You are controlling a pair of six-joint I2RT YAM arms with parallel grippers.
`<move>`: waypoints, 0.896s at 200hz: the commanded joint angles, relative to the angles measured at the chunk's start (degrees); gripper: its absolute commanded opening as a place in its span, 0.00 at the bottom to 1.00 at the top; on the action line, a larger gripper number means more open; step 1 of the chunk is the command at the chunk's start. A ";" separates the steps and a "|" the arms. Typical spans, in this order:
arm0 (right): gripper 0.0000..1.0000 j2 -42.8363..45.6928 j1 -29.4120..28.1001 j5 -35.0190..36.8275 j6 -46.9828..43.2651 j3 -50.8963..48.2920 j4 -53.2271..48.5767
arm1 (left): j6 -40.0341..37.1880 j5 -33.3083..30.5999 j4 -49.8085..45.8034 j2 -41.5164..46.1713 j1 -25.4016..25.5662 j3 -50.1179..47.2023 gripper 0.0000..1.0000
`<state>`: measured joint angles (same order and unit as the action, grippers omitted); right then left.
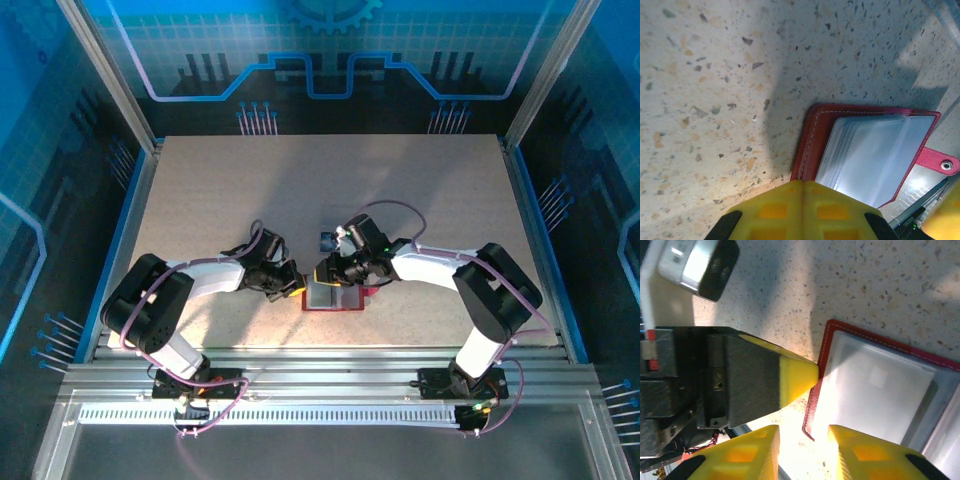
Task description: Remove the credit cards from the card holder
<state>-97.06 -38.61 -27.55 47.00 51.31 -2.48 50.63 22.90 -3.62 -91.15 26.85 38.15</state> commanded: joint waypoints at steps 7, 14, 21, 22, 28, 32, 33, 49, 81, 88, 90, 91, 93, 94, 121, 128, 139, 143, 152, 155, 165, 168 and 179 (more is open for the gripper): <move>0.34 -1.93 -0.38 -1.19 0.73 0.08 -0.94 | -0.70 -0.25 -1.35 -1.34 0.44 1.66 0.05; 0.34 -2.27 -0.37 -1.14 0.70 0.24 -1.16 | -0.71 -0.22 -1.31 -1.44 0.42 1.71 0.05; 0.35 -2.58 -0.41 -1.28 0.72 0.43 -1.42 | -0.71 -0.18 -1.30 -1.65 0.43 1.75 0.05; 0.35 -2.64 -0.41 -1.28 0.72 0.49 -1.49 | -0.80 -0.20 -1.30 -1.65 0.46 1.75 0.05; 0.35 -2.99 -0.39 -1.28 0.62 0.78 -1.97 | -0.88 -0.22 -1.30 -1.74 0.44 1.75 0.05; 0.36 -3.17 -0.41 -1.17 0.54 0.88 -2.25 | -0.88 -0.22 -1.30 -1.82 0.47 1.75 0.05; 0.36 -3.20 -0.41 -1.18 0.54 0.94 -2.30 | -0.88 -0.22 -1.30 -1.83 0.43 1.75 0.05; 0.36 -3.57 -0.41 -1.10 0.46 1.16 -2.70 | -0.85 -0.23 -1.31 -1.92 0.45 1.72 0.05; 0.37 -3.51 -0.50 -0.93 0.32 0.98 -3.48 | -1.04 -0.31 -1.57 -1.83 0.42 1.58 0.05; 0.37 -3.34 -0.50 -0.84 0.35 0.85 -3.65 | -1.06 -0.31 -1.70 -1.75 0.42 1.58 0.05; 0.37 -3.33 -0.50 -0.84 0.32 0.83 -3.66 | -1.13 -0.31 -1.75 -1.75 0.42 1.58 0.05; 0.37 -3.32 -0.50 -0.82 0.36 0.82 -3.71 | -1.14 -0.31 -1.79 -1.75 0.41 1.62 0.05; 0.37 -3.21 -0.50 -0.85 0.37 0.81 -3.79 | -1.12 -0.31 -1.89 -1.75 0.46 1.56 0.05; 0.37 -3.22 -0.50 -0.85 0.37 0.81 -3.82 | -1.14 -0.35 -1.86 -1.70 0.43 1.57 0.05; 0.38 -3.14 -0.51 -0.70 0.02 0.81 -4.87 | -1.14 -0.57 -2.14 -1.06 0.40 1.39 0.05; 0.38 -3.05 -0.50 -0.63 -0.07 0.81 -5.14 | -1.07 -0.57 -2.26 -0.88 0.43 1.40 0.05; 0.38 -2.94 -0.51 -0.42 -0.29 0.74 -5.48 | -1.01 -0.65 -2.24 -0.54 0.40 1.48 0.05; 0.38 -2.96 -0.50 -0.40 -0.39 0.72 -5.58 | -0.95 -0.66 -2.24 -0.41 0.46 1.46 0.05; 0.38 -3.00 -0.50 -0.23 -0.55 0.72 -5.84 | -0.88 -0.66 -2.28 0.00 0.42 1.57 0.05; 0.38 -3.03 -0.50 -0.18 -0.54 0.72 -5.97 | -0.84 -0.60 -2.39 0.07 0.41 1.65 0.05; 0.38 -3.14 -0.50 0.04 -0.63 0.72 -6.21 | -1.12 -0.57 -2.92 0.26 0.41 2.12 0.05; 0.38 -3.14 -0.50 0.08 -0.64 0.68 -6.31 | -1.21 -0.57 -3.19 0.34 0.45 2.24 0.05; 0.38 -3.05 -0.50 0.34 -0.64 0.55 -6.56 | -1.32 -0.48 -3.43 0.53 0.40 2.50 0.05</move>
<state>-100.25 -38.61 -27.46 47.09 51.33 -6.90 50.59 22.81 -4.21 -92.18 26.85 39.05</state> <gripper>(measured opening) 0.381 0.054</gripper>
